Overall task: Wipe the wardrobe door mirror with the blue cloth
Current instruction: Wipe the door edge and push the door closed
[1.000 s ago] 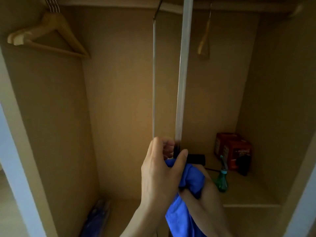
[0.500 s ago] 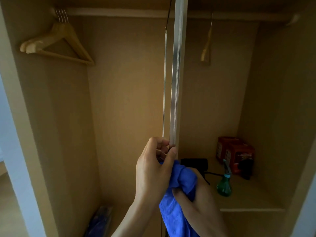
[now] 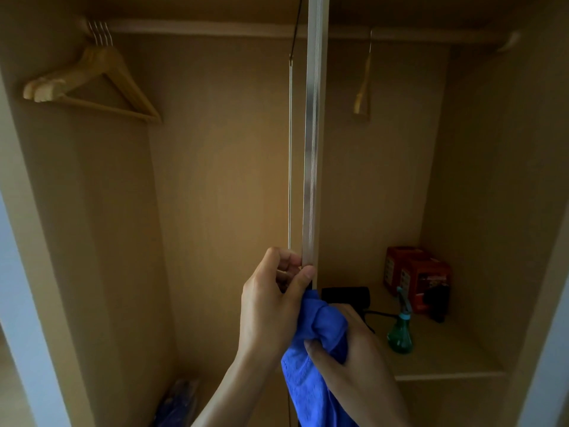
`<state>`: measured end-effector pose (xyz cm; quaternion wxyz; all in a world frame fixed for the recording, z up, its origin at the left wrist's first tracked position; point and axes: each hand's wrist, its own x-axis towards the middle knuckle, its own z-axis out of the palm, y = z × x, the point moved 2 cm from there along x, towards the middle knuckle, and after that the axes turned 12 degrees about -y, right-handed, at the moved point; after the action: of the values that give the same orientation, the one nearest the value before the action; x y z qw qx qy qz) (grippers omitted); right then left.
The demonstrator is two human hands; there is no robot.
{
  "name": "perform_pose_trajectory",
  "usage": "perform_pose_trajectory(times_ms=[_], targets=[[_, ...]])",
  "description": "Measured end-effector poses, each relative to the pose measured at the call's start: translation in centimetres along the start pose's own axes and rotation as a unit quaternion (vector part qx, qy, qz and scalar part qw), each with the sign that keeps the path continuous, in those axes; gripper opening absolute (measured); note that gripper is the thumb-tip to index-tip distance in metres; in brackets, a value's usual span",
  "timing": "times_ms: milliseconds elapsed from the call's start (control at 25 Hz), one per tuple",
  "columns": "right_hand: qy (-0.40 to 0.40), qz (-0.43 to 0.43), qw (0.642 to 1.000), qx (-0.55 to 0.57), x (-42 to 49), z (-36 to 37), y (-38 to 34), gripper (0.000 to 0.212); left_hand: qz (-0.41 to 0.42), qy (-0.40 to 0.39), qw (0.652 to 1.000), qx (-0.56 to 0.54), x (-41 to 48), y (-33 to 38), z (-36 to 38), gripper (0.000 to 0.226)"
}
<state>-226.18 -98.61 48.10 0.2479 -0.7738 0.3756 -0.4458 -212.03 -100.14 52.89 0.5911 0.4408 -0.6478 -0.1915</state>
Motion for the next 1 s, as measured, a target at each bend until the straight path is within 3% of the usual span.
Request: perform_pose_trajectory(times_ms=[1000], targets=[[-0.036, 0.02, 0.999, 0.024, 7.6, 1.3, 5.8, 0.024, -0.011, 0.003, 0.999, 0.047, 7.1, -5.3, 1.1, 0.016]])
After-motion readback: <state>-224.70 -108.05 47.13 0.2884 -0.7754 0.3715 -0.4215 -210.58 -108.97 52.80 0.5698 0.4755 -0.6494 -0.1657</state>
